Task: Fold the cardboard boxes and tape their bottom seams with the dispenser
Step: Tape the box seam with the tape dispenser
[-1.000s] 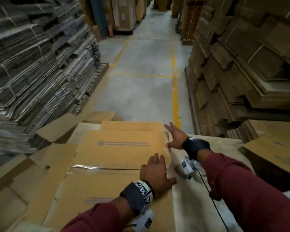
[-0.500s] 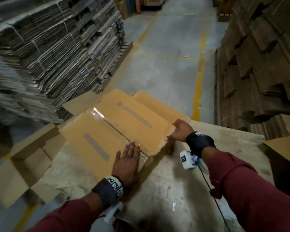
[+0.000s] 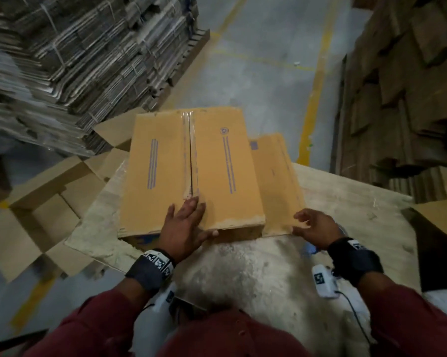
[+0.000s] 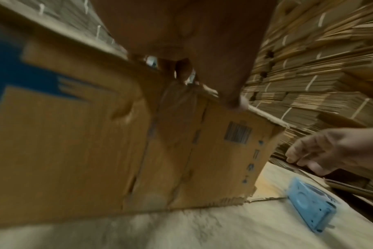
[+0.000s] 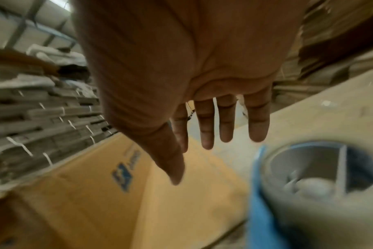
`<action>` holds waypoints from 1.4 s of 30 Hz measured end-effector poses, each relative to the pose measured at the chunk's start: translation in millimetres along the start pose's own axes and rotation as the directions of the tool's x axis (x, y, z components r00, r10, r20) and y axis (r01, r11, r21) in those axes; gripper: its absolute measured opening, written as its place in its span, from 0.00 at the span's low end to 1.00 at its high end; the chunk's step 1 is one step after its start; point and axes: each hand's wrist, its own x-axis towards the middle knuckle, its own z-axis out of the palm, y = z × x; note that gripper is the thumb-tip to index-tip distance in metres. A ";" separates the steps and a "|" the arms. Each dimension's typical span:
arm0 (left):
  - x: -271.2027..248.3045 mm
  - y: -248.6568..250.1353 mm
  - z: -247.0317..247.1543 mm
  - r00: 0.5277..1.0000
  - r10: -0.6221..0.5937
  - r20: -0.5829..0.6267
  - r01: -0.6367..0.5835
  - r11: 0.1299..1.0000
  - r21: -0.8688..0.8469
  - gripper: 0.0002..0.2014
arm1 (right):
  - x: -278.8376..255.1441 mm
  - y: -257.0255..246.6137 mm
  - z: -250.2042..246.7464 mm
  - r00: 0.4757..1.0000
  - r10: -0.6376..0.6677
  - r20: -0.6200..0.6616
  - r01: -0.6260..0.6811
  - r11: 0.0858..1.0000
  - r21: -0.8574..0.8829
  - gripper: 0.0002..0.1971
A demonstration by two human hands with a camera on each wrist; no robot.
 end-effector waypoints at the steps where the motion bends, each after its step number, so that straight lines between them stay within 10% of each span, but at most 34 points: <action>1: 1.4 3.2 5.8 1.000 -0.007 0.004 0.007 1.000 0.020 0.53 | 4.8 13.2 -9.5 1.000 0.022 -0.007 -0.022 0.994 -0.109 0.25; 5: -0.6 11.4 22.0 0.998 -0.009 -0.057 0.013 0.997 0.070 0.44 | 20.8 53.7 -27.2 0.995 0.067 0.077 -0.027 0.901 -0.433 0.38; 15: 20.2 62.2 41.7 0.996 0.060 -0.068 -0.048 0.983 0.175 0.34 | 31.2 56.9 -22.2 0.981 0.042 0.190 0.107 0.699 -0.707 0.19; 24: 11.8 71.1 38.3 0.998 0.057 -0.003 -0.055 0.962 0.267 0.42 | -12.2 40.7 -59.3 0.975 -0.213 0.061 0.220 0.962 -0.162 0.12; 30: -1.1 100.6 21.5 0.982 0.110 0.152 -0.136 0.976 0.172 0.44 | -30.0 -43.6 -95.0 0.889 -0.413 0.200 0.355 0.895 0.270 0.25; 32: 0.1 95.9 0.6 0.989 0.086 0.121 -0.072 0.991 -0.111 0.40 | -26.6 -75.6 -89.4 0.863 -0.443 0.242 0.367 0.880 0.302 0.28; 36: 1.7 63.9 -56.8 0.937 -0.324 -0.131 0.162 0.737 -0.656 0.22 | -29.4 -140.3 -70.8 0.848 -0.481 0.224 0.432 0.871 0.235 0.28; 42: -11.9 23.1 -135.9 0.825 -0.479 0.301 0.339 -0.008 -0.941 0.35 | -39.7 -229.7 -17.2 0.811 -0.566 0.151 0.585 0.771 -0.253 0.36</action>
